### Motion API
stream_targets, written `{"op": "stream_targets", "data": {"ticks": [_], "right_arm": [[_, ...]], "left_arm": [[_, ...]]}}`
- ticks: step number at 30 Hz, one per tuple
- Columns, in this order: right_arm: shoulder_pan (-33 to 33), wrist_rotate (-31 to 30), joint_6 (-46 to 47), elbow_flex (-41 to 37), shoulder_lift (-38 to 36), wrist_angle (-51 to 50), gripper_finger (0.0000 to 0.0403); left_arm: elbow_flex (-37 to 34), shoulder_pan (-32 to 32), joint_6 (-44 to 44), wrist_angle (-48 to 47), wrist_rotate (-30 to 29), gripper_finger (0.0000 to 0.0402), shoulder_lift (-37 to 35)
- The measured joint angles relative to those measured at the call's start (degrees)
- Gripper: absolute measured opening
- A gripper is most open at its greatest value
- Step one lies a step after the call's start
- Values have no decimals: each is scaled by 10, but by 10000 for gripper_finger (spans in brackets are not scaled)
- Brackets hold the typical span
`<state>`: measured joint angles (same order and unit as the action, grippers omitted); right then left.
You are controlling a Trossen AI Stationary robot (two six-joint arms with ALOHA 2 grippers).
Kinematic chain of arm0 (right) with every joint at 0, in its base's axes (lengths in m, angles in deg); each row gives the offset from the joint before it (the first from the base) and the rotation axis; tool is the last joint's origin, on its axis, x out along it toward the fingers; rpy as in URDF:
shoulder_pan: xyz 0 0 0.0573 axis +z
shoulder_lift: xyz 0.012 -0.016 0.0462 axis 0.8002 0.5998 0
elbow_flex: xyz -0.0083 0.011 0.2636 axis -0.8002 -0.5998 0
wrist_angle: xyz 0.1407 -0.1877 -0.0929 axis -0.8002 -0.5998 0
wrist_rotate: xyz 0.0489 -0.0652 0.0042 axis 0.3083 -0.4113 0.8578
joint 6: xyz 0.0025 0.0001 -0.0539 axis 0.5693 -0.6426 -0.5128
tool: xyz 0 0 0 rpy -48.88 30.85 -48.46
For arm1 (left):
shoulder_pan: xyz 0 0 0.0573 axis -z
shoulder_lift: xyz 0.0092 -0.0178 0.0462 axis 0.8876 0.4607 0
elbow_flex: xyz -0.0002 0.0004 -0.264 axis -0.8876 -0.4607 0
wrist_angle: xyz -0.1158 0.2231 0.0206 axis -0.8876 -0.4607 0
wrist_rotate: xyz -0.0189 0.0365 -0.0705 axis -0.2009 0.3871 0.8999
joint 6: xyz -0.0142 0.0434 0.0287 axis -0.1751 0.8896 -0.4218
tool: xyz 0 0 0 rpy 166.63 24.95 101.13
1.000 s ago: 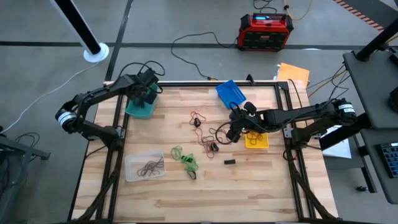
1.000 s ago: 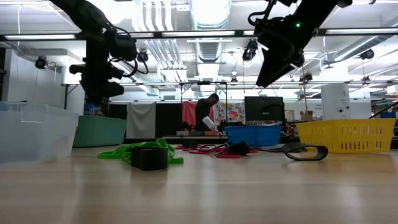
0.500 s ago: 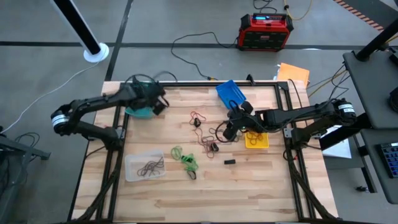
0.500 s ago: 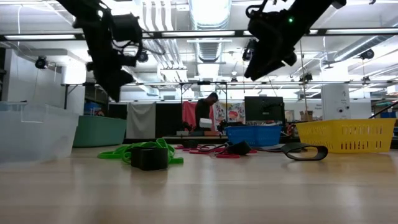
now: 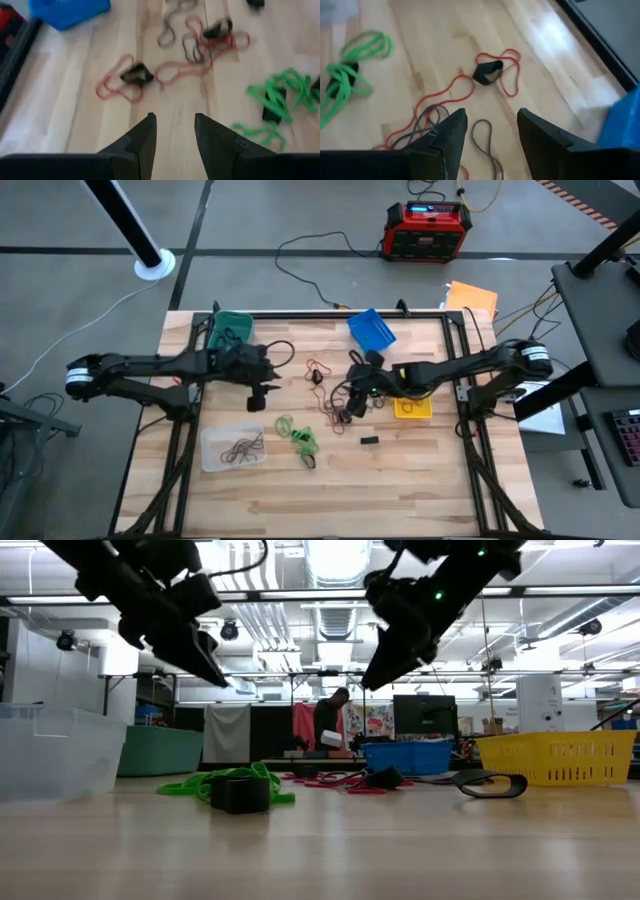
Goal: Sort rubber bands into baskets
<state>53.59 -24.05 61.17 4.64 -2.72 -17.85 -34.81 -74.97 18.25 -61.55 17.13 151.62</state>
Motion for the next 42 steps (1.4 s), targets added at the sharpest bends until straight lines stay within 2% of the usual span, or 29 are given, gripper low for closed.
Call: {"op": "stream_targets", "data": {"ticks": [7,11,14,21,30,34,40,42], "right_arm": [[1,100,-113,14,62,-31,171],[0,101,-119,14,84,-108,171],[0,100,-120,14,100,-130,171],[0,100,-148,14,142,-97,171],[-4,132,-182,15,179,-41,169],[-17,179,-174,15,199,-39,135],[-26,205,-180,16,214,-36,23],[-26,205,-181,16,210,-36,15]], "left_arm": [[-19,0,-4,37,-4,119,-23],[-19,0,-4,40,-4,119,-24],[-19,0,-4,53,-4,119,-20],[-19,0,-4,89,-4,119,-1],[-19,0,-4,95,-4,119,18],[-19,0,-4,108,-4,119,25],[-19,0,-4,122,-4,119,33],[-19,0,-4,123,-4,119,37]]}}
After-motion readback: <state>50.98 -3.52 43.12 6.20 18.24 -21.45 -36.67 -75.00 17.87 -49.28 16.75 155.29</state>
